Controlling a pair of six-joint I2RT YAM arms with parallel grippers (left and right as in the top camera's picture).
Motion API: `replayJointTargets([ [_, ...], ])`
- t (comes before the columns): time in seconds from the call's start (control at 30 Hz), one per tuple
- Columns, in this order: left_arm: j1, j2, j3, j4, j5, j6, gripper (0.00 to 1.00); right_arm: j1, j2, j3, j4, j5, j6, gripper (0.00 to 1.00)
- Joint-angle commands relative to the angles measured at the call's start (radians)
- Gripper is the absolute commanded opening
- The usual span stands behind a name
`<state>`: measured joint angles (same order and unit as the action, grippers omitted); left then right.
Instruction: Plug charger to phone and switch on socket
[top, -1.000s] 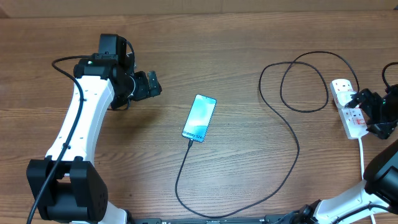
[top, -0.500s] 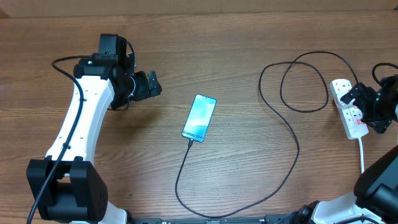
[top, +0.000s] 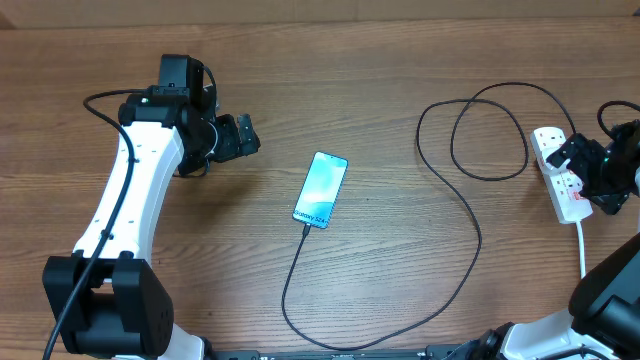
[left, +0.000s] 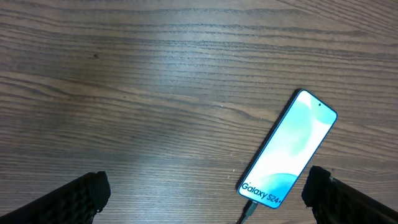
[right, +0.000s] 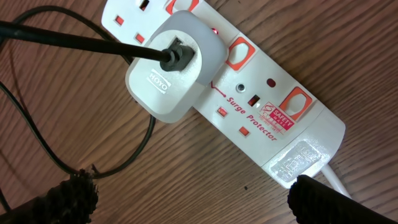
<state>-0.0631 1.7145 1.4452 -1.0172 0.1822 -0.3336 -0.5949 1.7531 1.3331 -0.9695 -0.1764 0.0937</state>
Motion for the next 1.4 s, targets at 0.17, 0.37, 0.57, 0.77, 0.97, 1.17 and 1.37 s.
replayJointTargets([
  [0.17, 0.006, -0.015, -0.003, 0.000, -0.006, 0.020, 1.00, 0.006, -0.019, -0.005, 0.003, -0.008, -0.013, 1.00],
  [0.37, 0.006, -0.015, -0.003, 0.000, -0.007, 0.020, 1.00, 0.006, -0.019, -0.005, 0.003, -0.008, -0.013, 1.00],
  [0.57, 0.006, -0.015, -0.003, 0.001, -0.006, 0.020, 1.00, 0.006, -0.019, -0.005, 0.003, -0.008, -0.013, 1.00],
  [0.77, 0.003, -0.014, -0.004, 0.001, -0.015, 0.020, 1.00, 0.006, -0.019, -0.005, 0.003, -0.008, -0.013, 1.00],
  [0.97, -0.024, -0.050, -0.004, 0.000, -0.014, 0.020, 1.00, 0.006, -0.019, -0.005, 0.003, -0.008, -0.013, 1.00],
  [1.17, -0.056, -0.190, -0.004, 0.001, -0.014, 0.020, 1.00, 0.006, -0.019, -0.005, 0.003, -0.008, -0.013, 1.00],
  [1.37, -0.069, -0.340, -0.004, 0.000, -0.014, 0.020, 1.00, 0.006, -0.019, -0.005, 0.003, -0.008, -0.013, 1.00],
])
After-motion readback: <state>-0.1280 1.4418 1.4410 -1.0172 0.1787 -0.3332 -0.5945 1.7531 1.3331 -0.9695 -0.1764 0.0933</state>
